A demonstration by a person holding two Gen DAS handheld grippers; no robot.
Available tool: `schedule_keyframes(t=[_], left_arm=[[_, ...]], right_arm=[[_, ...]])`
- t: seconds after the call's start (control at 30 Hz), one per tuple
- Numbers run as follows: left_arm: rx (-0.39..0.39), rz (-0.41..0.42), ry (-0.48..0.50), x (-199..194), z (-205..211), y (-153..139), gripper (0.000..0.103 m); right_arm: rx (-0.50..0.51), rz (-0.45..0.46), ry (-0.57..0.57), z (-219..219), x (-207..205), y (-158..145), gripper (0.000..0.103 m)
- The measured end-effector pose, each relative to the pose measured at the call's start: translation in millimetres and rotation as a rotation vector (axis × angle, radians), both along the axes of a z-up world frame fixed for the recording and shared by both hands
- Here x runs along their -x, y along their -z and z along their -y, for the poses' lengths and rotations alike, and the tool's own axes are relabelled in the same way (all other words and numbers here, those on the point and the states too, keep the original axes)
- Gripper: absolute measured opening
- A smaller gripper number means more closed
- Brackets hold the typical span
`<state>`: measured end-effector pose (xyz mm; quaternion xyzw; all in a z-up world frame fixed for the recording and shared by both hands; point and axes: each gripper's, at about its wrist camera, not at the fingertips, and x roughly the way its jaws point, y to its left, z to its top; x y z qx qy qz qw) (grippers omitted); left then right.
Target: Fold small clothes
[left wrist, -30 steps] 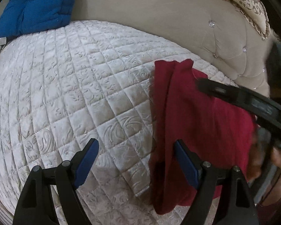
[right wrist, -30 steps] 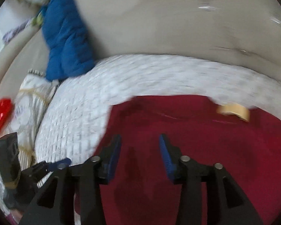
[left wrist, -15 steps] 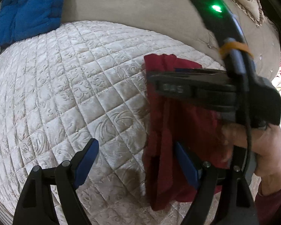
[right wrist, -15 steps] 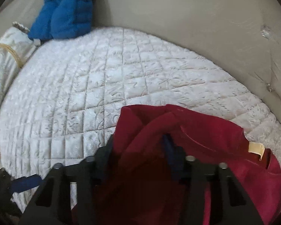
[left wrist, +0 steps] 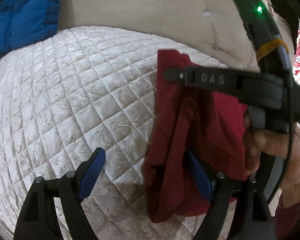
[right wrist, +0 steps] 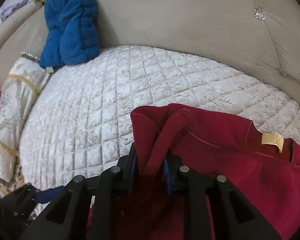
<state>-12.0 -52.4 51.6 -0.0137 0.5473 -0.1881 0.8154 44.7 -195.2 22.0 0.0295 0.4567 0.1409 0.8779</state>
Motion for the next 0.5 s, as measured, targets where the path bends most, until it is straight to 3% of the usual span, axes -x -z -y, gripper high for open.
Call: schedule_keyframes(t=[0.4, 0.43, 0.47, 0.5], left_arm=[[0.051, -0.025, 0.063, 6, 20, 7, 0.088], [0.053, -0.041, 0.094, 8, 26, 9, 0.076], [0.064, -0.053, 0.115, 9, 29, 10, 0.050], [0.084, -0.065, 0.131, 10, 32, 10, 0.040]], right_arm=[[-0.130, 0.028, -0.001, 27, 13, -26, 0.000], [-0.135, 0.033, 0.000, 30, 14, -27, 0.000], [-0.140, 0.041, 0.003, 33, 17, -29, 0.000], [-0.145, 0.054, 0.009, 37, 20, -32, 0.000]])
